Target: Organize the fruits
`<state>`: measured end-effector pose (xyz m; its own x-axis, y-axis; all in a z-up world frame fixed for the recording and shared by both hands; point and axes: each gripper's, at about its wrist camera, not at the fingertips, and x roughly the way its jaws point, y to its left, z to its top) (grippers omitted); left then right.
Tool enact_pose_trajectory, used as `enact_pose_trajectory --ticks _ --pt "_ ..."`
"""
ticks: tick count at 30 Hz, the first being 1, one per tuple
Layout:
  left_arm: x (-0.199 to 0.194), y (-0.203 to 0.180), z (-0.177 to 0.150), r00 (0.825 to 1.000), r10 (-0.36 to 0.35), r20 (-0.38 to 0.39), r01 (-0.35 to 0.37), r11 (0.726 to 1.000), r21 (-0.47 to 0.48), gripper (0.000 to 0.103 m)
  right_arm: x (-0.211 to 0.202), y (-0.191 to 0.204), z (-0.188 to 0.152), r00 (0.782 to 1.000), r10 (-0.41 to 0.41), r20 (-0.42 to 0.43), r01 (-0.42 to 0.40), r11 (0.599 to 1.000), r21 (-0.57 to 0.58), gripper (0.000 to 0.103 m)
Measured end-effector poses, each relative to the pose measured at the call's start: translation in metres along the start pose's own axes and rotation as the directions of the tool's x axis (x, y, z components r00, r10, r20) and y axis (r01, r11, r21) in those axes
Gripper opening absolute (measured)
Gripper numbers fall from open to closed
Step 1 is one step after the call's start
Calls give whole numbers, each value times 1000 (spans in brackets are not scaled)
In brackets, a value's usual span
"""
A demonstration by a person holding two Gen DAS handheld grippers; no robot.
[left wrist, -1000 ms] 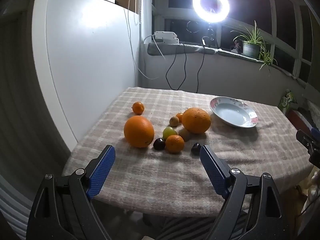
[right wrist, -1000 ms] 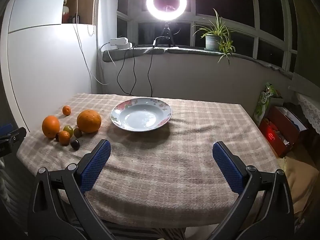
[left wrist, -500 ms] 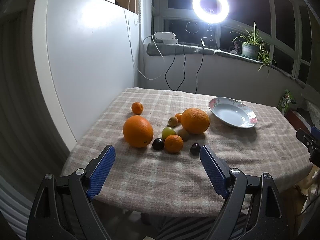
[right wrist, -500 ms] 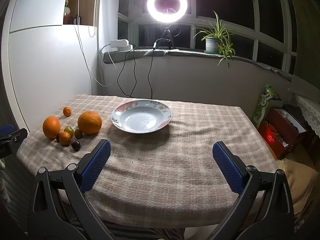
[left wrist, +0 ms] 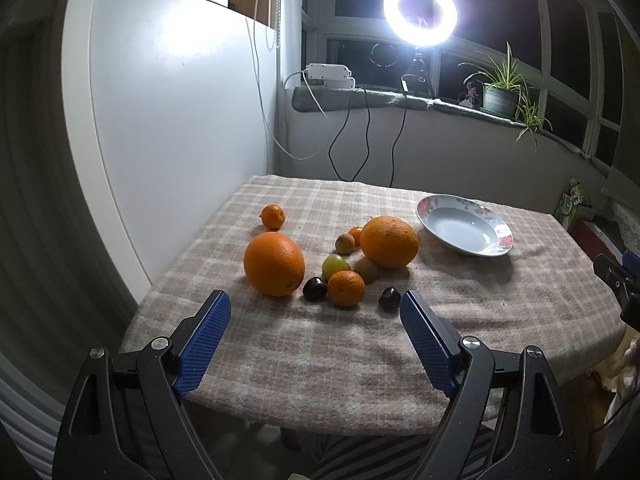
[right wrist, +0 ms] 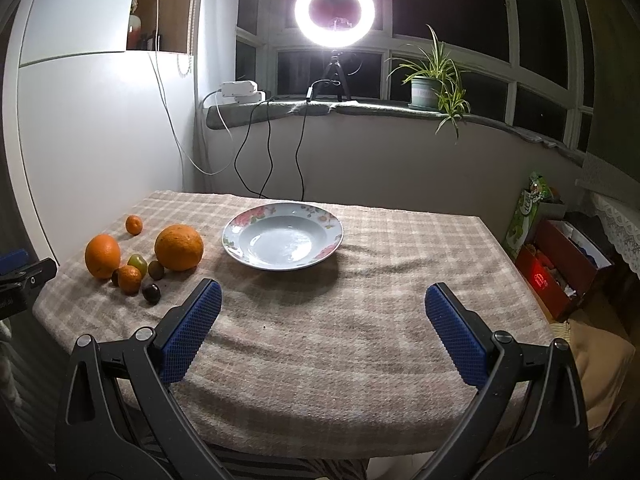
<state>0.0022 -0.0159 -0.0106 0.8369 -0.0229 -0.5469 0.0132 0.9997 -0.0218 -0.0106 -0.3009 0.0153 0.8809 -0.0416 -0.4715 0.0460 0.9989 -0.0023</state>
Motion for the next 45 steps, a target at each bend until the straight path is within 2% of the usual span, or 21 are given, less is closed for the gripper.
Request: enact_pose_trajectory --ticks 45 --pt "1 -2 1 1000 -8 -3 8 1000 -6 87 3 11 -5 1000 18 -9 -18 1000 -19 103"
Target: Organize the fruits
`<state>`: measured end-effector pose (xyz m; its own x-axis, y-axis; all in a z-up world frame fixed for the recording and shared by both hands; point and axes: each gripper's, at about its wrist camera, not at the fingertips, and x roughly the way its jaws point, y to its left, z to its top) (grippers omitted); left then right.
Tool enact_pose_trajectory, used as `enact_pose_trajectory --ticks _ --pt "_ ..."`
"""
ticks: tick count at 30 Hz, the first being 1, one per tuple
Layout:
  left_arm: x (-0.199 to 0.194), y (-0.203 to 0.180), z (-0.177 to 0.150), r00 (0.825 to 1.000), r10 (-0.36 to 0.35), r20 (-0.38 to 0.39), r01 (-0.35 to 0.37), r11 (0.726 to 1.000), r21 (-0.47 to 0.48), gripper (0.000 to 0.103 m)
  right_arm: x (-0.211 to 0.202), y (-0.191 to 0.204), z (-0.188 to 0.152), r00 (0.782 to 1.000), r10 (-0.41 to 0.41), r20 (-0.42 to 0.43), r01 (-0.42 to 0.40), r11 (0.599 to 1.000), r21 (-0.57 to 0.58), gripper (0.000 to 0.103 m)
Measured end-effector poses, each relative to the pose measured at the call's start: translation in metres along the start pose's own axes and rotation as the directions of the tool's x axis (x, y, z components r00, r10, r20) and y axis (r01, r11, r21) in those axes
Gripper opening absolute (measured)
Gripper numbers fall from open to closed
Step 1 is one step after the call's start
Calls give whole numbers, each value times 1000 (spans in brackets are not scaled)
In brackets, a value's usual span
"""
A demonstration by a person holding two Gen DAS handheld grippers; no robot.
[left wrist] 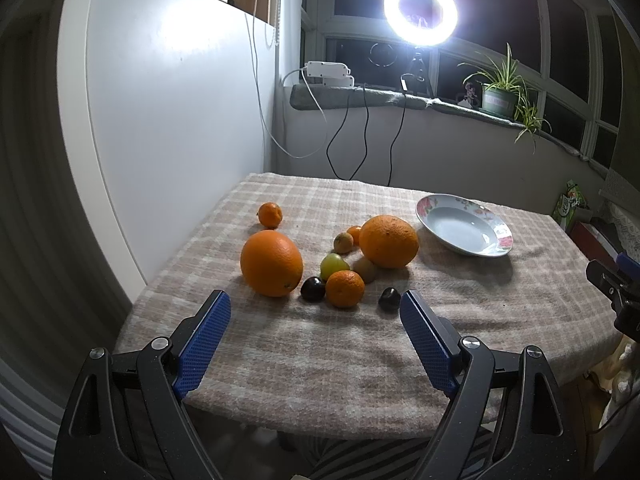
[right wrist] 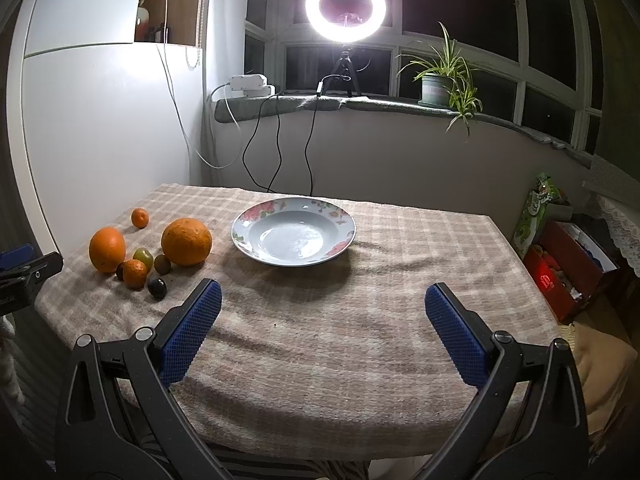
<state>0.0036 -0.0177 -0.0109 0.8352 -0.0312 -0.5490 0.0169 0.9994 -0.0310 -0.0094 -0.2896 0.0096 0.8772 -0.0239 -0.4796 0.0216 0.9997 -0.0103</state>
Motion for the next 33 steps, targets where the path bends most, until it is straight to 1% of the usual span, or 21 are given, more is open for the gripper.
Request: enact_pose_trajectory --ticks 14,18,23,27,29,30,33 --pt "16 2 0 1000 -18 -19 18 1000 -7 87 17 7 5 999 45 -25 -45 999 -14 103" --pt "23 4 0 999 -33 -27 32 999 -15 87 24 10 7 996 87 -36 -87 996 -11 103" --pt "34 12 -1 996 -78 -46 75 996 -47 87 36 15 12 987 151 -54 -151 988 6 103" --pt "42 16 0 991 -121 -50 117 991 -70 87 48 21 17 974 212 -77 -211 977 18 103" --pt "46 17 3 989 -142 -51 138 988 -75 86 56 24 21 963 253 -90 -250 967 37 103" --pt "49 16 4 987 -154 -52 150 986 -76 86 60 25 23 955 278 -99 -274 960 51 103" --pt "59 15 10 978 -199 -62 194 978 -79 85 78 28 32 919 371 -133 -359 927 107 103"
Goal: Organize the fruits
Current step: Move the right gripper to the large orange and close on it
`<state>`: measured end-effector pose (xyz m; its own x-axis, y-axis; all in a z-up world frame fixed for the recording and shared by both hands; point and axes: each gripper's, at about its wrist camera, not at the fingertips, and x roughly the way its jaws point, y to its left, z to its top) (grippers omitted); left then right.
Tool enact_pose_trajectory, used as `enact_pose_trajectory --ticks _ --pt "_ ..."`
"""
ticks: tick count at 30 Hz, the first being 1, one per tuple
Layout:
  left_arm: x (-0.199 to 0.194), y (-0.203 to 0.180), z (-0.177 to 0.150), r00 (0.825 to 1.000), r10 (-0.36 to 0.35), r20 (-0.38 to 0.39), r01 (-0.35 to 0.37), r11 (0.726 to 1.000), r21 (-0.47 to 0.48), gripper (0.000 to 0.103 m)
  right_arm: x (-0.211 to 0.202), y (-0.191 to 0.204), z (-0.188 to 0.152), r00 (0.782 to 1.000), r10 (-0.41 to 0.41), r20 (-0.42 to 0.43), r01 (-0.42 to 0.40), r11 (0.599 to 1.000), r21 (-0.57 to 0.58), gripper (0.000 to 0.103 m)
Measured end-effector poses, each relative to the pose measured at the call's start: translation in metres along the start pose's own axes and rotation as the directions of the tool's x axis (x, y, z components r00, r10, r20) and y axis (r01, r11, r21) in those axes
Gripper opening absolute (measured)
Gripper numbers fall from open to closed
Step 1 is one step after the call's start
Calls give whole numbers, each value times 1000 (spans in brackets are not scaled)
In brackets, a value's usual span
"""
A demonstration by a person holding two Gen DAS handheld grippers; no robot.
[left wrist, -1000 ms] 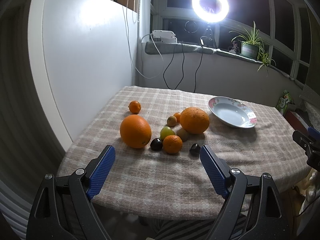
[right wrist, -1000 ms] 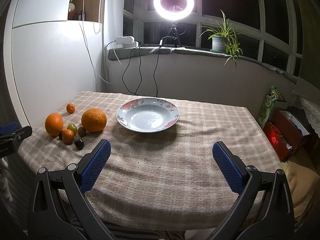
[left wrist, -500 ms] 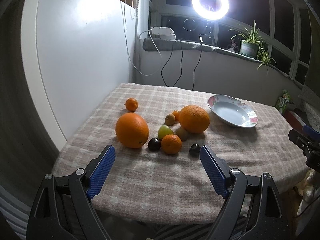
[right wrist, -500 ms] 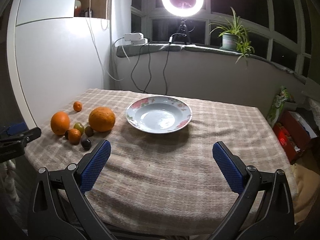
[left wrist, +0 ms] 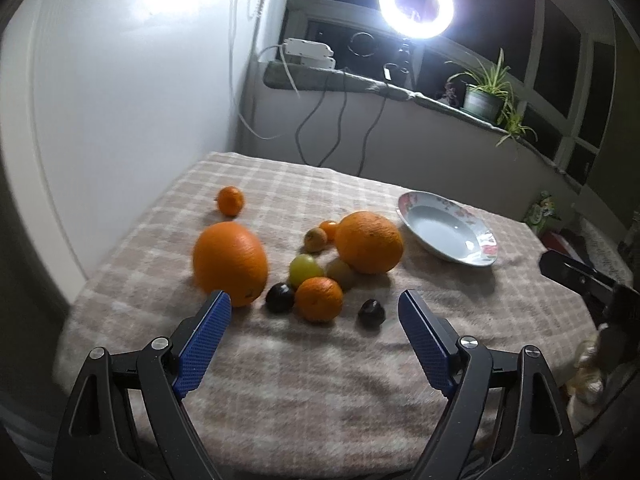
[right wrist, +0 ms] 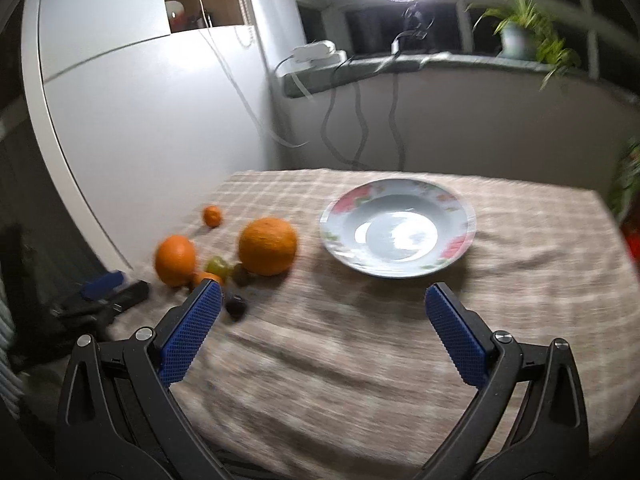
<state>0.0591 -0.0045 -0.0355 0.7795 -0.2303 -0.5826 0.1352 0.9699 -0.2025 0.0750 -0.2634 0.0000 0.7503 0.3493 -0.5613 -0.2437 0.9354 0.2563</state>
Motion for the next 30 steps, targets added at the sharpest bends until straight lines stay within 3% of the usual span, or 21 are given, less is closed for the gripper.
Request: enact_pose_trajectory --ticks 7,13,21,30 --pt "27 -3 16 989 -138 -47 137 990 -19 78 48 -1 17 983 160 -92 -150 983 108 100" --pt "52 -9 23 973 -207 -106 206 978 -18 72 93 -11 23 939 306 -159 -252 923 290 89" --pt "75 -19 33 965 -223 -135 226 974 9 68 138 -9 27 914 344 -216 -253 898 360 75" --pt "95 -27 40 963 -219 -157 228 973 42 68 165 -12 28 910 336 -242 -225 891 393 74"
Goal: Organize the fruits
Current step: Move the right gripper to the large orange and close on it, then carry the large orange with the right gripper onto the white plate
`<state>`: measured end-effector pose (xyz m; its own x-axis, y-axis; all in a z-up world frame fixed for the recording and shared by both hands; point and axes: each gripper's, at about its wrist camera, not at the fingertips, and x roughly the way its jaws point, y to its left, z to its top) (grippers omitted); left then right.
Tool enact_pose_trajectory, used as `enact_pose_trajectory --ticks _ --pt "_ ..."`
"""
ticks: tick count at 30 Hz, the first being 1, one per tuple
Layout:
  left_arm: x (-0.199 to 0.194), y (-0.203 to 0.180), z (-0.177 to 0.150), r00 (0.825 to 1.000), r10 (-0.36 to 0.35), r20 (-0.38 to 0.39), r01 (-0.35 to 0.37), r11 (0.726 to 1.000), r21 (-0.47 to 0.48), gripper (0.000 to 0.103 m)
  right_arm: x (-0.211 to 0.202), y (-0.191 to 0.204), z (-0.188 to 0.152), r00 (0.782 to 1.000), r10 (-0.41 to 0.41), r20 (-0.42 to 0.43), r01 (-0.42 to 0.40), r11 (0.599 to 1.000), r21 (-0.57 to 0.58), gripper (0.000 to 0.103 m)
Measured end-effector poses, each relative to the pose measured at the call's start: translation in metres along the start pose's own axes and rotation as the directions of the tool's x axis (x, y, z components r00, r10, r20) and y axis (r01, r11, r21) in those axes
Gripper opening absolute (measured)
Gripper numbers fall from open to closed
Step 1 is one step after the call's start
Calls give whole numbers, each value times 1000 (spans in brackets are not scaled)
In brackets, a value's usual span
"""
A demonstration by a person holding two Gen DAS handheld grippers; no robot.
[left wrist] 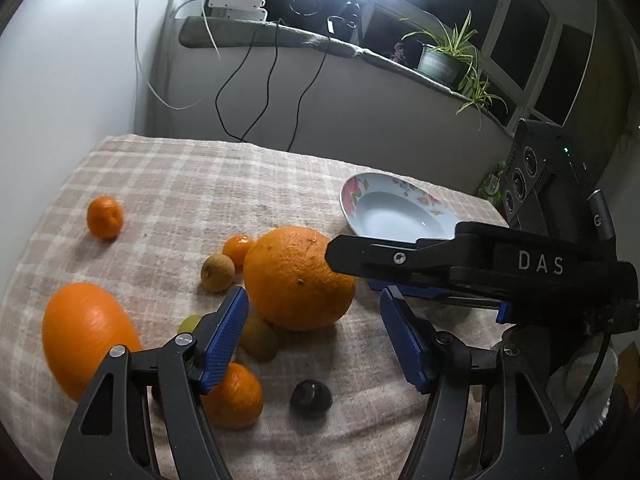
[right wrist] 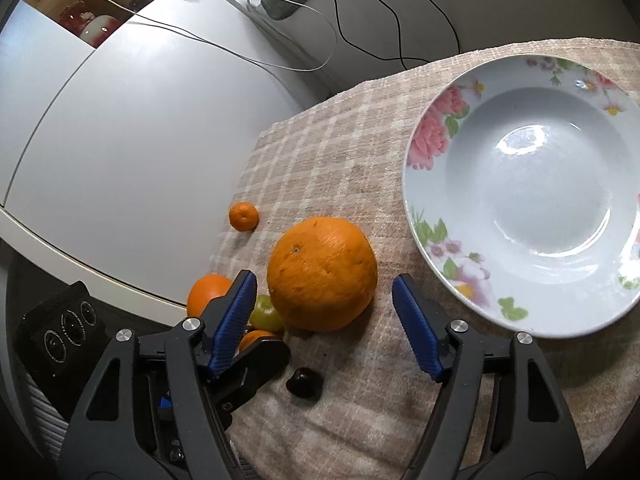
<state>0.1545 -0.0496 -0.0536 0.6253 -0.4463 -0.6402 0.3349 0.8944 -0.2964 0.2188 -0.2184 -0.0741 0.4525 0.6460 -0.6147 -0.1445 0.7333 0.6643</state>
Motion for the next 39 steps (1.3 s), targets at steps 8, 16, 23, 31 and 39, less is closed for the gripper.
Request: enact_pose_trajectory --ticks 8,16,23,31,39 --pt "12 3 4 1000 11 -18 -11 1000 3 68 9 4 6 1000 -22 0 22 1000 -22 73" --pt "19 5 4 1000 7 -29 -7 1000 -2 67 22 14 5 996 -88 -14 86 993 -85 66" --pt "19 8 3 1000 7 -24 -7 1000 -6 63 26 17 5 995 -96 -12 94 991 -100 65" --pt "16 3 2 1000 20 -18 -20 1000 14 63 23 15 5 997 -76 -17 74 994 -77 64" --pt "5 -11 8 999 37 16 -38 998 44 63 6 18 8 999 -45 9 46 995 -84 64"
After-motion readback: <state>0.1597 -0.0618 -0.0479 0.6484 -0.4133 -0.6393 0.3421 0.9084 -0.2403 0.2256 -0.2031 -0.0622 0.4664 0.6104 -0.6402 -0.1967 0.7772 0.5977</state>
